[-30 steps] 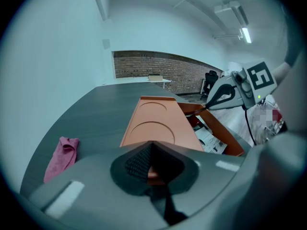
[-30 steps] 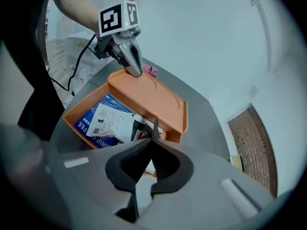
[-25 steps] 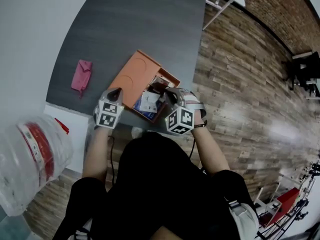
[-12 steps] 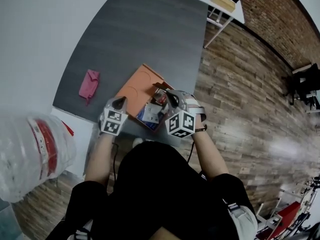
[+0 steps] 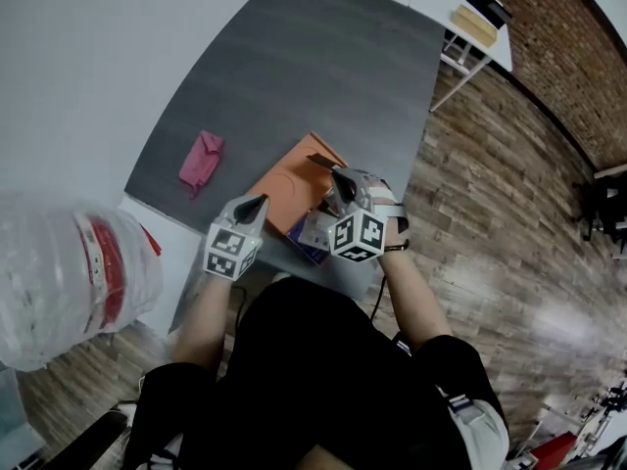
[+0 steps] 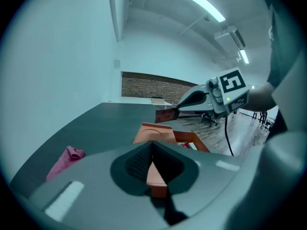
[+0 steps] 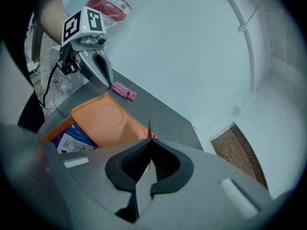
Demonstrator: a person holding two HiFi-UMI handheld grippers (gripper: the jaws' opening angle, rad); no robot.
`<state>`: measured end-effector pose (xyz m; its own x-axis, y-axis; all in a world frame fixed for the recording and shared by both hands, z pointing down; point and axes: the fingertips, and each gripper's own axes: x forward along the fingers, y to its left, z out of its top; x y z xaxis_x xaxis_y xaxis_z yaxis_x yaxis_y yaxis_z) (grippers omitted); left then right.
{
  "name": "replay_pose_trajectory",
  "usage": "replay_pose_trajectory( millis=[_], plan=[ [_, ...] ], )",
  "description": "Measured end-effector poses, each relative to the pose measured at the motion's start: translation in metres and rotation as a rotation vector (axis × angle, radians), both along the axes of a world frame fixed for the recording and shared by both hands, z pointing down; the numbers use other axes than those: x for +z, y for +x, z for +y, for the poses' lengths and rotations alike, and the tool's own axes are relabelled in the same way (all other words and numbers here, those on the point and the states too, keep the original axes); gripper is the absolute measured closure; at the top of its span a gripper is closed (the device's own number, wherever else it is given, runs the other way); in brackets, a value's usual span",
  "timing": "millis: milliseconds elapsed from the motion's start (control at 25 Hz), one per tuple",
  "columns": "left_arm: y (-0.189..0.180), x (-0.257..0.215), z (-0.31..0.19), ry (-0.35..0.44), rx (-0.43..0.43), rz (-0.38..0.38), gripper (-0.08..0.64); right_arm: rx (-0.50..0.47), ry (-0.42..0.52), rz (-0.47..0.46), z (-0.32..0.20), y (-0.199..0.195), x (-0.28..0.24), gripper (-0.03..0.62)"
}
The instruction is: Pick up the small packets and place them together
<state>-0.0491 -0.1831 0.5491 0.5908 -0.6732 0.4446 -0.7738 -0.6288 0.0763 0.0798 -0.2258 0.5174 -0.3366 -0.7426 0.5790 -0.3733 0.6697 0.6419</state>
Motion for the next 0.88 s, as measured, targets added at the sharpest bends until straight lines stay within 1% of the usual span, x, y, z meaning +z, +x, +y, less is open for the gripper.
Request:
replay_pose_trajectory(
  millis=[160,240,360,520,720,760,800,880],
  plan=[
    [-0.001,-0.006,0.007,0.026,-0.002,0.010,0.560,-0.029,0.040,0.066,-0.013,-0.011,0.009,0.589],
    [-0.003,-0.008,0.009,0.030,-0.015,0.022,0.560,-0.033,0.037,0.089,-0.017,-0.015,0.019,0.589],
    [-0.008,-0.005,0.015,0.010,-0.025,0.022,0.560,-0.034,0.017,0.092,-0.020,-0.022,0.032,0.589],
    [-0.015,0.001,0.023,-0.021,-0.036,0.023,0.560,-0.044,0.018,0.108,-0.019,-0.026,0.043,0.589],
    [-0.019,0.004,0.028,-0.028,-0.051,0.044,0.560,-0.058,-0.044,0.116,-0.010,-0.032,0.063,0.584],
    [-0.019,0.006,0.029,-0.030,-0.050,0.044,0.560,-0.055,-0.063,0.114,-0.008,-0.032,0.067,0.576],
    [-0.019,0.007,0.030,-0.034,-0.048,0.044,0.560,-0.052,-0.086,0.108,-0.006,-0.033,0.071,0.560],
    [-0.019,0.009,0.032,-0.042,-0.045,0.043,0.560,-0.047,-0.134,0.088,-0.003,-0.033,0.078,0.508]
  ],
)
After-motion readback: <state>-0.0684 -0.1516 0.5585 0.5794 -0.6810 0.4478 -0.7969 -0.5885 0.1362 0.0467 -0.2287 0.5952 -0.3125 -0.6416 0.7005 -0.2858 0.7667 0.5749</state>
